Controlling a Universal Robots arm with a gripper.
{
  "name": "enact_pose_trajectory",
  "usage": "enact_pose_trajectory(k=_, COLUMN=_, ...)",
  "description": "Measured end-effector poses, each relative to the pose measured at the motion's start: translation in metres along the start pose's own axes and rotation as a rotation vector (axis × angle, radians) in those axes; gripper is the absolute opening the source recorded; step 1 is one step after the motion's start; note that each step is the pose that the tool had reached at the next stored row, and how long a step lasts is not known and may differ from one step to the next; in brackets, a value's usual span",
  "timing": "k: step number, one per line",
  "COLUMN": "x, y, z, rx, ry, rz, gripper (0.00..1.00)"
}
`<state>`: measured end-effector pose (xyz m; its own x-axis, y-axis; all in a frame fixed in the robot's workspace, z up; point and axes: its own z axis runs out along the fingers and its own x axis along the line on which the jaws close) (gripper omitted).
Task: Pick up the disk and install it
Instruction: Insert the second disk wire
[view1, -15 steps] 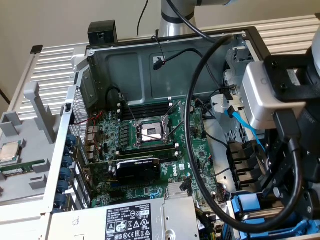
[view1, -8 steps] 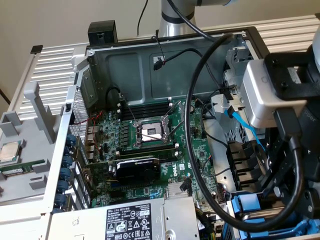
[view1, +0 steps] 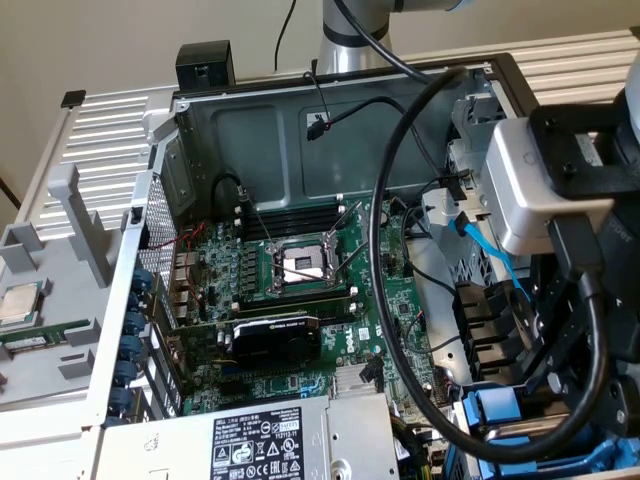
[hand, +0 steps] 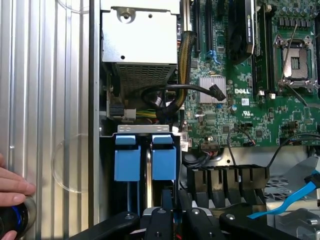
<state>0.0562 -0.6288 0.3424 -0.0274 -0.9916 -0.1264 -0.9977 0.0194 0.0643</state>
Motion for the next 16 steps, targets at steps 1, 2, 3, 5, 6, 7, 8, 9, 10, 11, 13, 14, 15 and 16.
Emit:
enact_pose_trajectory(k=1, x=0.0000, y=0.0000, z=-0.0001, rx=0.0000, ry=-0.0003, rz=0.000, gripper=0.16)
enact_pose_trajectory(k=2, x=0.0000, y=0.0001, z=-0.0001, rx=-0.0001, ry=-0.0005, rz=0.000, gripper=0.16)
enact_pose_trajectory(k=3, x=0.0000, y=0.0000, z=0.0000, rx=0.0000, ry=-0.0007, rz=0.000, gripper=0.16)
enact_pose_trajectory(k=5, x=0.0000, y=0.0000, z=0.0000, rx=0.0000, ry=-0.0010, rz=0.000, gripper=0.16)
enact_pose_trajectory(k=6, x=0.0000, y=0.0000, z=0.0001, rx=0.0000, ry=-0.0011, rz=0.000, gripper=0.16)
enact_pose_trajectory(k=7, x=0.0000, y=0.0000, z=0.0000, rx=-0.0001, ry=-0.0010, rz=0.000, gripper=0.16)
enact_pose_trajectory(k=8, x=0.0000, y=0.0000, z=0.0000, rx=0.0000, ry=-0.0010, rz=0.000, gripper=0.16)
enact_pose_trajectory(k=9, x=0.0000, y=0.0000, z=0.0000, rx=0.0000, ry=-0.0010, rz=0.000, gripper=0.16)
enact_pose_trajectory(k=10, x=0.0000, y=0.0000, z=0.0000, rx=0.0000, ry=-0.0010, rz=0.000, gripper=0.16)
enact_pose_trajectory(k=11, x=0.0000, y=0.0000, z=0.0000, rx=-0.0001, ry=-0.0010, rz=0.000, gripper=0.16)
enact_pose_trajectory(k=13, x=0.0000, y=0.0000, z=0.0000, rx=0.0000, ry=-0.0010, rz=0.000, gripper=0.16)
enact_pose_trajectory(k=14, x=0.0000, y=0.0000, z=0.0000, rx=-0.0001, ry=-0.0010, rz=0.000, gripper=0.16)
enact_pose_trajectory(k=15, x=0.0000, y=0.0000, z=0.0000, rx=0.0000, ry=-0.0010, rz=0.000, gripper=0.16)
enact_pose_trajectory(k=16, x=0.0000, y=0.0000, z=0.0000, rx=-0.0001, ry=-0.0010, rz=0.000, gripper=0.16)
